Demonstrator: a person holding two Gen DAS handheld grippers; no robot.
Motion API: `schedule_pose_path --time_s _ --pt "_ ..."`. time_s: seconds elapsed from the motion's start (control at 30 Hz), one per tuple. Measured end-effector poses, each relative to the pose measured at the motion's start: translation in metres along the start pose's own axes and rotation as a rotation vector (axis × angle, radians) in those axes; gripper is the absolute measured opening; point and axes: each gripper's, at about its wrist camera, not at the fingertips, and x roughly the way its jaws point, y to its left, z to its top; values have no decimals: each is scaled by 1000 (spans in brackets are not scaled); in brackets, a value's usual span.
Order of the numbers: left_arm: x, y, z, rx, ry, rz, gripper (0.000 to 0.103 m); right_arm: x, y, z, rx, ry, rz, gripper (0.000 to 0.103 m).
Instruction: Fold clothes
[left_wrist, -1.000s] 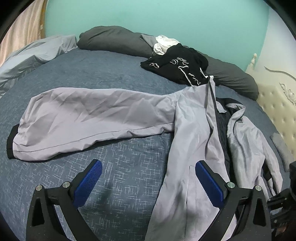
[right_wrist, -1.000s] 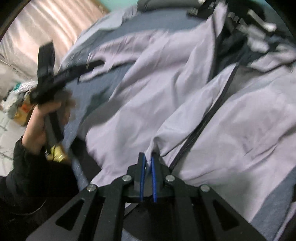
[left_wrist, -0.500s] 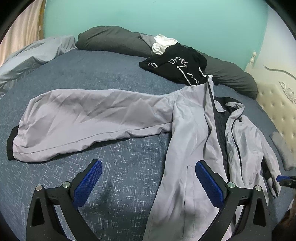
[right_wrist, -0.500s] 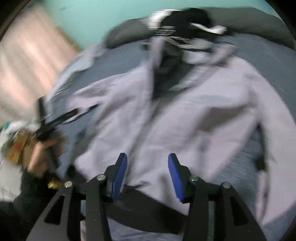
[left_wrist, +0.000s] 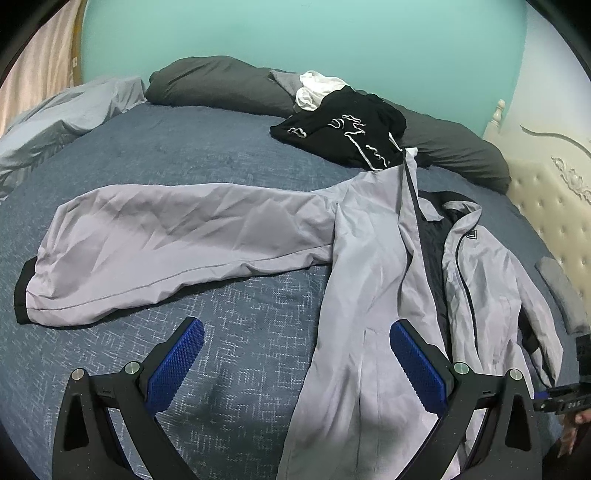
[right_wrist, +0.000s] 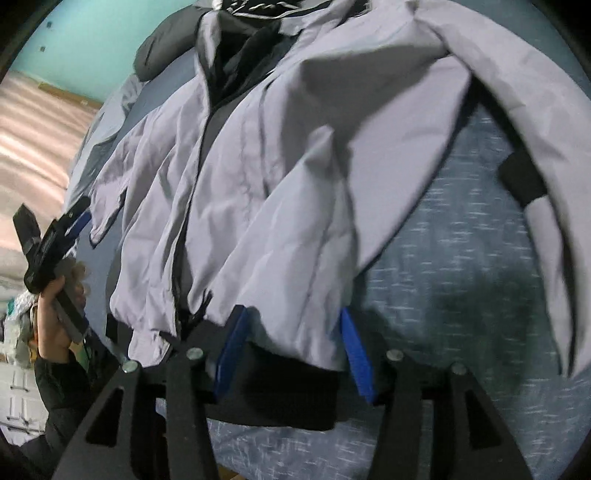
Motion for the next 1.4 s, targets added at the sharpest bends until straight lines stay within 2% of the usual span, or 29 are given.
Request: schedule_pose_path --time_s 0.03,0.13,0.33,0.5,0.63,0.77,0.87,0.97,1.0,1.13,1.2,1.27,1.4 --pt "-1 0 0 0 -2 2 103 2 4 -1 -16 0 -4 28" --pt "-4 2 0 -5 -4 3 103 -5 8 -1 -46 -10 -10 14" --pt "-11 -3 0 -5 -15 -9 103 -64 5 -7 -122 -56 -86 11" --pt "-16 -14 -2 18 -17 -18 103 -109 -11 -18 -128 -44 -173 10" --pt "-18 -20 -3 32 -13 -25 103 -98 -29 -37 -92 40 -264 10" --pt "-18 -25 -3 37 -6 -48 103 -76 -51 -48 -35 85 -304 10" --pt "-17 -29 -2 48 -7 -59 103 -62 -60 -52 -15 117 -326 11" --pt "-16 -31 -2 54 -4 -63 103 -62 -60 -51 -15 114 -334 13" --pt "-15 -31 -2 55 -1 -63 103 -65 -59 -49 -14 107 -334 18" --pt "-12 -30 -5 61 13 -52 103 -98 -45 -39 -17 -23 -361 36" --pt "-11 -30 -5 57 18 -51 103 -112 -37 -34 -21 -88 -319 38" --pt "-10 -30 -6 56 22 -54 103 -111 -25 -28 -46 -105 -256 39" --pt "-10 -29 -6 62 21 -49 103 -82 -1 -19 -149 -41 -206 39"
